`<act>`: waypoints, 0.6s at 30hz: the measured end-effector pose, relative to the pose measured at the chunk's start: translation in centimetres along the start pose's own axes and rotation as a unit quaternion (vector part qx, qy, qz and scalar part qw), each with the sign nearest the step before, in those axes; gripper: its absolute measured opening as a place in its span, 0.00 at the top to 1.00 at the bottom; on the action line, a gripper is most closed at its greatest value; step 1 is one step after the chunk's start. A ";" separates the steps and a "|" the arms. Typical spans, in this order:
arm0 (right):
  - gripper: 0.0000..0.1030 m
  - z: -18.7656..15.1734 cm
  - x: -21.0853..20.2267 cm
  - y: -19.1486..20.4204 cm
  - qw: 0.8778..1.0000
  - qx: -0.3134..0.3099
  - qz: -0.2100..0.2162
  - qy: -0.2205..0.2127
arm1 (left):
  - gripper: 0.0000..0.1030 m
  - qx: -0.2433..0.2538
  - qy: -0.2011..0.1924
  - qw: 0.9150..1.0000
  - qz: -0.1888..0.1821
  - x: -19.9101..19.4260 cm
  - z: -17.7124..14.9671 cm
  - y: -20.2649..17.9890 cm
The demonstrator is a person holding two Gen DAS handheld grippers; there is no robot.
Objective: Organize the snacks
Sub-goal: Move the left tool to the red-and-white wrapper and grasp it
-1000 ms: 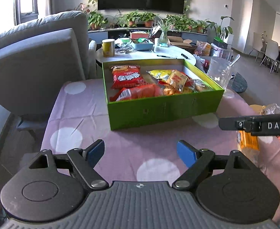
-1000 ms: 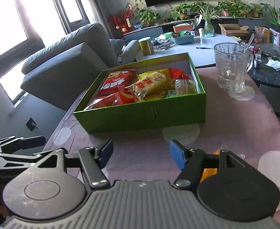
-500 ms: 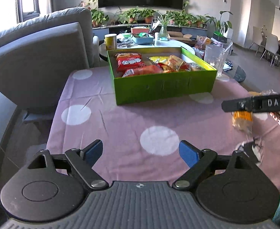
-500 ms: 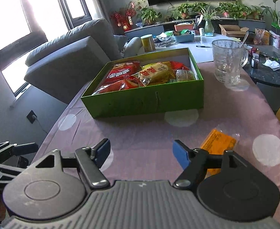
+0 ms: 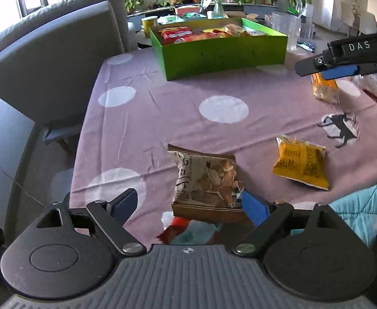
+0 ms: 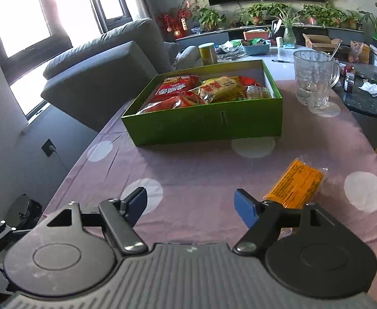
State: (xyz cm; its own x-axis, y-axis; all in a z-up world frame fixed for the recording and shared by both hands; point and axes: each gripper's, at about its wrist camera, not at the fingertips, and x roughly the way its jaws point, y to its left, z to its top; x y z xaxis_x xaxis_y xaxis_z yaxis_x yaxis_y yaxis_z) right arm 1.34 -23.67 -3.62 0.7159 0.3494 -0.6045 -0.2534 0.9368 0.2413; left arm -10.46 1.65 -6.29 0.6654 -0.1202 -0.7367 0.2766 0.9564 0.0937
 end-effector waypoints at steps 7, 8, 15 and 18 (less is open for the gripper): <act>0.24 -1.1 0.0 0.3 1.000 -0.026 0.002 0.016 | 0.16 0.034 0.014 0.999 -0.007 -0.2 -1.1 -0.9; 0.24 -1.2 0.0 0.2 0.999 -0.026 0.001 0.019 | 0.16 0.035 0.016 0.999 -0.010 -0.3 -1.3 -0.8; 0.24 -2.1 0.5 0.7 0.999 -0.040 0.006 0.036 | 0.45 0.006 0.012 0.999 -0.043 -0.2 -1.8 0.2; 0.24 -2.4 0.8 0.9 0.998 -0.046 0.005 0.041 | 0.57 -0.007 0.006 0.999 -0.052 0.4 -1.1 0.5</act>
State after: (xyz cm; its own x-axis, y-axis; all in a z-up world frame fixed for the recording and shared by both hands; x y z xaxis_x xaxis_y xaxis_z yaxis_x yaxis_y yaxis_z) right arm 0.13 -22.47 -5.65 0.6582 0.3552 -0.6638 -0.3212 0.9299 0.1791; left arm -10.84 2.33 -7.29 0.6249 -0.2167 -0.7500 0.3348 0.9423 0.0066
